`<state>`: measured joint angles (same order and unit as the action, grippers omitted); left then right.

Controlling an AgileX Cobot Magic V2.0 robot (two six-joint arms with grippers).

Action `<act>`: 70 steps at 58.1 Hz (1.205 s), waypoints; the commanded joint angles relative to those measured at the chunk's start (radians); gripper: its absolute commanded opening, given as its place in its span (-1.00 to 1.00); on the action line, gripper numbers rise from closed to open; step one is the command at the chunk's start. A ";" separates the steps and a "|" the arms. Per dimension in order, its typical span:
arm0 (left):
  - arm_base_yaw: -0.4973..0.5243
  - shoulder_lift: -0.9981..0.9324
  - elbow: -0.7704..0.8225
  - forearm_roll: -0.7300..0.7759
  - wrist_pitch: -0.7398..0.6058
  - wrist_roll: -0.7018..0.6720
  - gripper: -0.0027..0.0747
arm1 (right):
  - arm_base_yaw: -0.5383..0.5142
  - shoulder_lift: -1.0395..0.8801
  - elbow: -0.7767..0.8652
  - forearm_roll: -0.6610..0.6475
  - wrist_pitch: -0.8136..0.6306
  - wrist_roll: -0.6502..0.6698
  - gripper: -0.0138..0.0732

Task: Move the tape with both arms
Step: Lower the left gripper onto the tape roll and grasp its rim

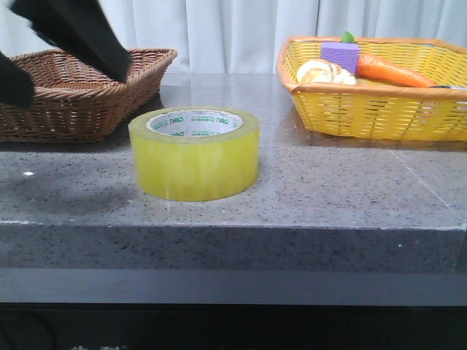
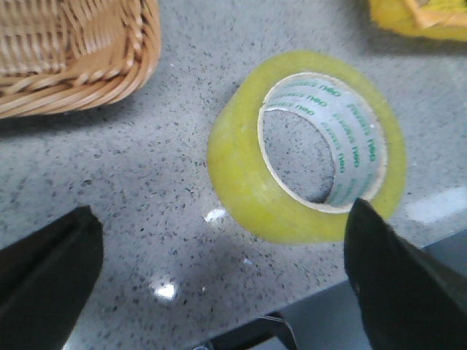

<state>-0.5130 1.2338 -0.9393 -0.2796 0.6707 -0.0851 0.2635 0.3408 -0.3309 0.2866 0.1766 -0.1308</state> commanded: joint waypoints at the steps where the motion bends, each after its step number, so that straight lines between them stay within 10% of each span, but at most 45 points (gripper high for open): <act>1: -0.016 0.051 -0.076 -0.015 -0.031 -0.004 0.75 | -0.009 0.004 -0.026 0.006 -0.088 -0.009 -0.84; 31: -0.067 0.259 -0.221 -0.021 -0.027 -0.004 0.47 | -0.009 0.004 -0.026 0.006 -0.091 -0.009 -0.84; 70: -0.067 0.279 -0.221 -0.021 -0.019 -0.004 -0.83 | -0.009 0.004 -0.026 0.006 -0.095 -0.009 -0.84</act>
<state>-0.5710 1.5472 -1.1334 -0.2761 0.6780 -0.0825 0.2635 0.3408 -0.3309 0.2903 0.1693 -0.1308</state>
